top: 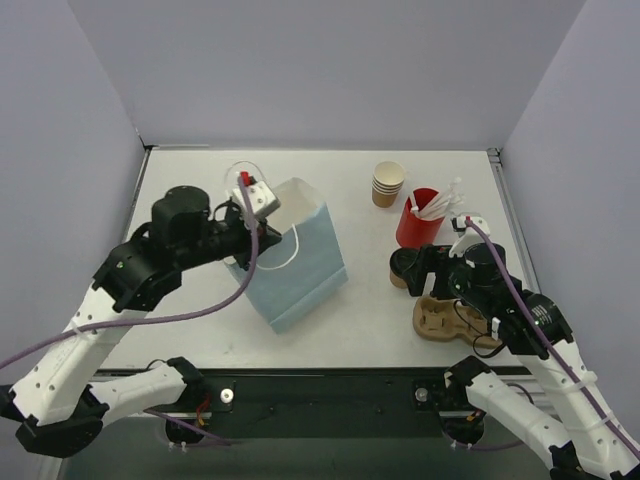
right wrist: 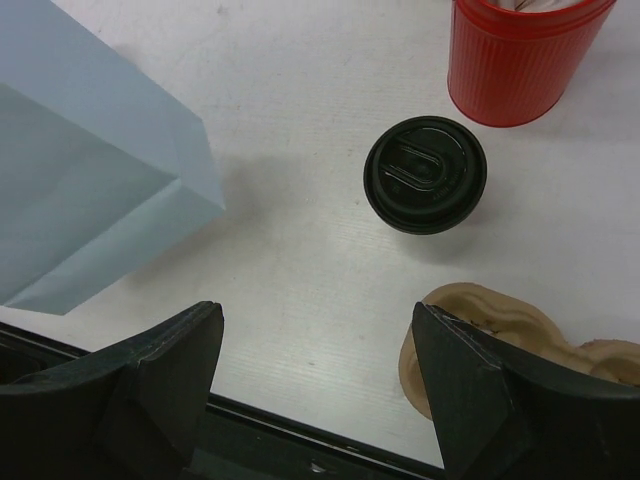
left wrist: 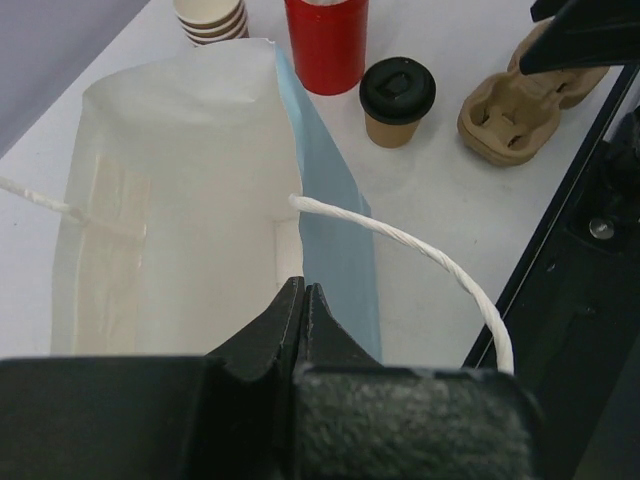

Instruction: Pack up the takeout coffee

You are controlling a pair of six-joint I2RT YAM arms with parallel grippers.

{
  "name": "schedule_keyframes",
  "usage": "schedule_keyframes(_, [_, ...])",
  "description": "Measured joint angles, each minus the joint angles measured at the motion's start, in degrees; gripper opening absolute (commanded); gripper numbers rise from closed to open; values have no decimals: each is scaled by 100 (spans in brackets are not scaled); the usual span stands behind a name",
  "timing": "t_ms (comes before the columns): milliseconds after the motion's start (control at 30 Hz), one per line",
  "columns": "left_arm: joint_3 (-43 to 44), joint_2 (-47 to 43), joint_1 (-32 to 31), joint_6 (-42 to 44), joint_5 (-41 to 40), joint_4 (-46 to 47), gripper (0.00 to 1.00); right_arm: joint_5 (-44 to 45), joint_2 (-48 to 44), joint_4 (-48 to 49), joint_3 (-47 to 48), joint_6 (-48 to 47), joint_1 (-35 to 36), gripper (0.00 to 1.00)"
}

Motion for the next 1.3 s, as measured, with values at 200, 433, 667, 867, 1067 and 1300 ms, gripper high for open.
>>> schedule_keyframes(200, [-122,723,-1130,400,-942,114,0,227,-79,-157,0,13,0,79])
schedule_keyframes(433, [-678,728,-1390,514,-1386,201,59,385,-164,-286,0,-7,0,79])
schedule_keyframes(667, [-802,420,-1427,426,-1755,284,74,391,-186,-299,0,-2,0,79])
schedule_keyframes(867, [-802,-225,-1438,37,-2273,435,77,389,-184,-343,-2,17,0,79])
schedule_keyframes(1067, [-802,-719,-1443,-855,-3156,442,76,385,-153,-426,-11,42,0,79])
schedule_keyframes(1300, [-754,-525,-1443,-2479,-4240,-378,68,387,-136,-468,-11,46,0,79])
